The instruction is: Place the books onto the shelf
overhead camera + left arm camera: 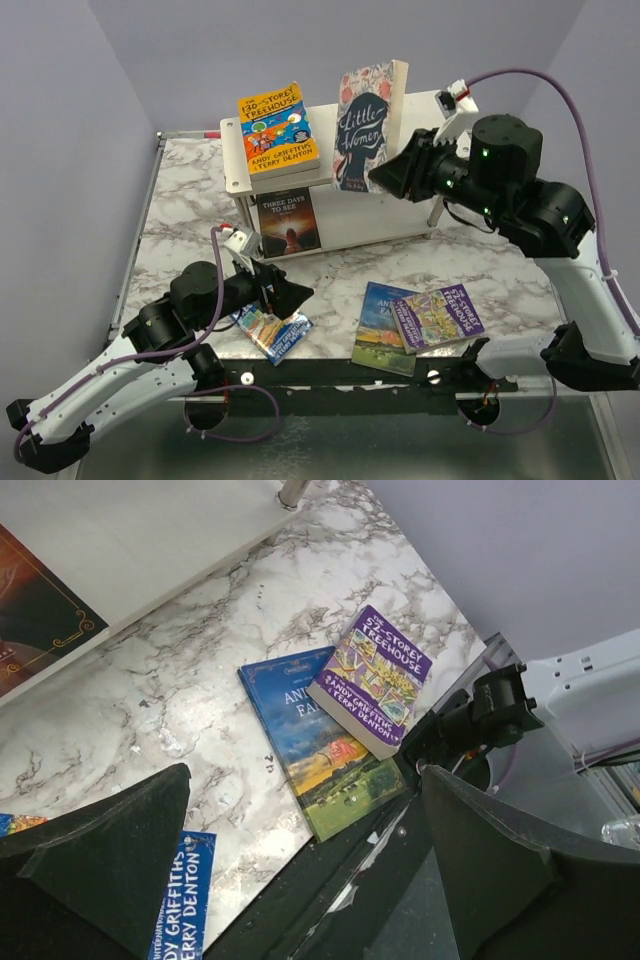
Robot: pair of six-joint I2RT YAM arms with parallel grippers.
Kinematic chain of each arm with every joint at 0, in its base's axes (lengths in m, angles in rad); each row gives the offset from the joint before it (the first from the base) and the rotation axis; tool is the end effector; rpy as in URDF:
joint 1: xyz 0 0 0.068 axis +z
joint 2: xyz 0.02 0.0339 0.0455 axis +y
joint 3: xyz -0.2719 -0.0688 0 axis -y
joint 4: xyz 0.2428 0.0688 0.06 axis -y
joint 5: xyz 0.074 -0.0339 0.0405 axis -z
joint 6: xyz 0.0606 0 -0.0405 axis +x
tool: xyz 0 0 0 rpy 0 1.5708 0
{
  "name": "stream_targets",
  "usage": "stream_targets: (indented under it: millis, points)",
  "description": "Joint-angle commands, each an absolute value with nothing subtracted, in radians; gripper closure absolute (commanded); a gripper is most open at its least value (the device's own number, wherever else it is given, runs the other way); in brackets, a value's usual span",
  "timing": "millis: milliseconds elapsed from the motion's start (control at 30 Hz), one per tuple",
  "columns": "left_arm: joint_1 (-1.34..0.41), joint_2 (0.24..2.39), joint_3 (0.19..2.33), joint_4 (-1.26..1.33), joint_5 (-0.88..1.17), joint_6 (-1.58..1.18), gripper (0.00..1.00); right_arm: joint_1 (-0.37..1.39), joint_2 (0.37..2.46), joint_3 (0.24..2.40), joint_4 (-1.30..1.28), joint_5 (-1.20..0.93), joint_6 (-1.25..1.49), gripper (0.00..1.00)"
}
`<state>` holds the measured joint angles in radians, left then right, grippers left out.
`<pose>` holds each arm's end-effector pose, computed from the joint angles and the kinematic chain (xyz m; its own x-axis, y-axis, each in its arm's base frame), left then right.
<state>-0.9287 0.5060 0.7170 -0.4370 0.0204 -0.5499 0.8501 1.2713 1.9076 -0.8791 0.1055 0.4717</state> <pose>0.0818 -0.1114 0.3246 -0.5391 -0.1516 -0.8285 0.6227 0.5907 -0.5132 0.1564 0.1684 0.5336 -0.4502 0.1722 -0.8762 -0.5334 0.7351 0.4185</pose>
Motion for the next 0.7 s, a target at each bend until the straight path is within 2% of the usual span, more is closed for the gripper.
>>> stream_targets:
  millis: [0,167,500,667]
  points:
    - [-0.926,0.491,0.713,-0.44,0.069,-0.503,0.01,0.705,1.341,2.036,-0.921,-0.084,0.439,0.99]
    - [-0.925,0.47,0.703,-0.428,0.089,-0.484,0.01,0.588,1.409,2.106,-0.941,-0.269,0.454,0.99]
    - [-0.925,0.463,0.664,-0.394,0.152,-0.463,0.01,0.279,1.529,2.097,-0.859,-0.831,0.567,0.99]
    - [-0.925,0.441,0.647,-0.377,0.164,-0.463,0.01,0.236,1.595,2.045,-0.762,-1.026,0.626,0.99]
